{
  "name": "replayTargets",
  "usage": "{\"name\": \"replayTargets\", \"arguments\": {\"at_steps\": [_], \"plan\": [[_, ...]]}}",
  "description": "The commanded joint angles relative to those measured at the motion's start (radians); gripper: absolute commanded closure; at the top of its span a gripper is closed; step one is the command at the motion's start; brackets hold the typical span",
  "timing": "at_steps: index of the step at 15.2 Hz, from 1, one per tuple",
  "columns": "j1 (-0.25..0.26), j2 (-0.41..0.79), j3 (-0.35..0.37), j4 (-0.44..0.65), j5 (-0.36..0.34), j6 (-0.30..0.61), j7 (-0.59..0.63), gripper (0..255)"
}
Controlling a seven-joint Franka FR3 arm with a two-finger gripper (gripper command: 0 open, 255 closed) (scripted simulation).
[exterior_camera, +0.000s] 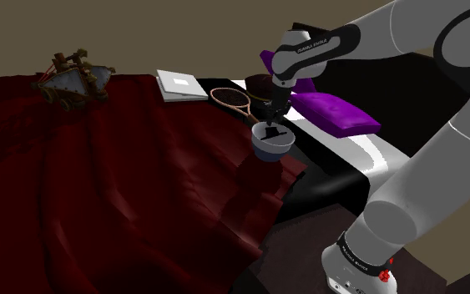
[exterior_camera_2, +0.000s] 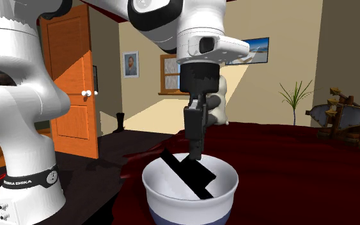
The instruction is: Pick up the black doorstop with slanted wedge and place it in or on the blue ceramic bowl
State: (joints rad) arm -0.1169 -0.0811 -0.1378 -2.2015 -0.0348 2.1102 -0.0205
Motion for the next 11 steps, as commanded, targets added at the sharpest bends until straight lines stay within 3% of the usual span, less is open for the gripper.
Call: {"name": "replayTargets", "arguments": {"at_steps": [1,5,9,11], "plan": [[0.0,0.0,0.0,0.0,0.0,0.0,0.0,0],[0.0,0.0,0.0,0.0,0.0,0.0,0.0,0],[0.002,-0.041,0.003,0.087,-0.003,-0.127,0.003,0],[0.002,-0.041,0.003,0.086,-0.003,-0.127,0.003,0]]}}
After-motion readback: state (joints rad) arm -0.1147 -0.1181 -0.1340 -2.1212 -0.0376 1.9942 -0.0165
